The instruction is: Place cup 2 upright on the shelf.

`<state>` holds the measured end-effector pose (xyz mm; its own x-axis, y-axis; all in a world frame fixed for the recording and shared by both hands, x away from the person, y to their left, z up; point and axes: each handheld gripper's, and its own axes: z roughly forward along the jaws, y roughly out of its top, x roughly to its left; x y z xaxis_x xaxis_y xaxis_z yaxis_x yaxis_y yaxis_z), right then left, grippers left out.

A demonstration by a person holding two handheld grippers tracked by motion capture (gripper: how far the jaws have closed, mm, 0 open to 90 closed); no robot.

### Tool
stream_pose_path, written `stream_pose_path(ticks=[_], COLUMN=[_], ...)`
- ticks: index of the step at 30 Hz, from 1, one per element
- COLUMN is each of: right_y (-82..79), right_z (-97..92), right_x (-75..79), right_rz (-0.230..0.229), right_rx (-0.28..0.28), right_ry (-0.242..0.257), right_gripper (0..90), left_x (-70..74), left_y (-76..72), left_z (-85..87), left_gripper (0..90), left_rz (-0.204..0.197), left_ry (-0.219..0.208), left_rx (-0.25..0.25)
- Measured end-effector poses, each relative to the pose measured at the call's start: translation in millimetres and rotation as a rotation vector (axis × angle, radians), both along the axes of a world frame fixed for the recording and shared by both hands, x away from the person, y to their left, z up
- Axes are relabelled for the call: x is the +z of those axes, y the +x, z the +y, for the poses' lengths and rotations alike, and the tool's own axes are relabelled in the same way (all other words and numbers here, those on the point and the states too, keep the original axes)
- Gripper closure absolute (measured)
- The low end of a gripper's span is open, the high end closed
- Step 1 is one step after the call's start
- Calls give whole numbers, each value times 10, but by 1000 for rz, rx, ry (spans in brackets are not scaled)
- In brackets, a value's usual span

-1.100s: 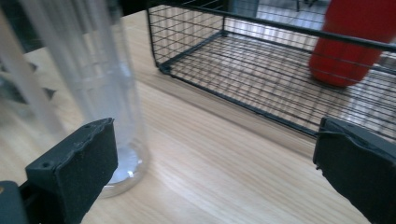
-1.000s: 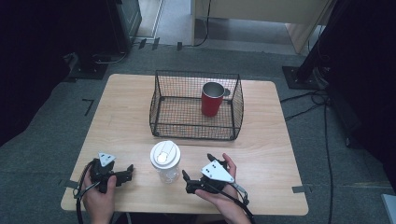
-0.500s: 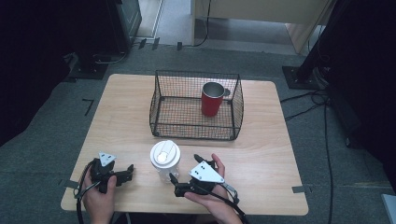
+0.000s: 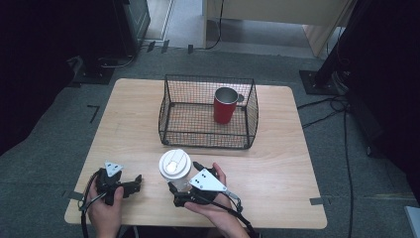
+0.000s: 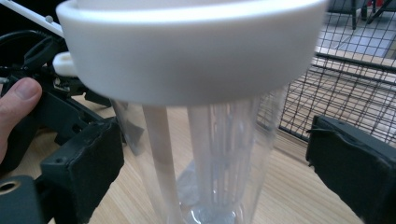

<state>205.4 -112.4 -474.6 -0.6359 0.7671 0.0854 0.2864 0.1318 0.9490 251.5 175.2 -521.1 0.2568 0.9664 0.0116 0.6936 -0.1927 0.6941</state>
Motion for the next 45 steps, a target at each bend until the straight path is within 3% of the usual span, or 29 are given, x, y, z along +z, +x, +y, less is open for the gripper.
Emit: stream_pose_path(ticks=[6,8,21,32,45], right_y=[25,32,98,98,106], right_z=[83,110,231,224,167], right_x=[19,16,29,30,82], right_rz=[-3,-14,-21,-33,-62], right_rx=[1,2,-26,-21,-41], right_ry=[3,-16,-15,-13,27], right_gripper=[112,127,155,161,163], left_x=[1,1,1,1,1], left_y=[0,0,0,0,0], left_z=[0,0,0,0,0], left_gripper=[0,0,0,0,0], left_rz=[1,1,1,1,1], left_ry=[1,1,1,0,0], left_rx=[0,0,0,0,0])
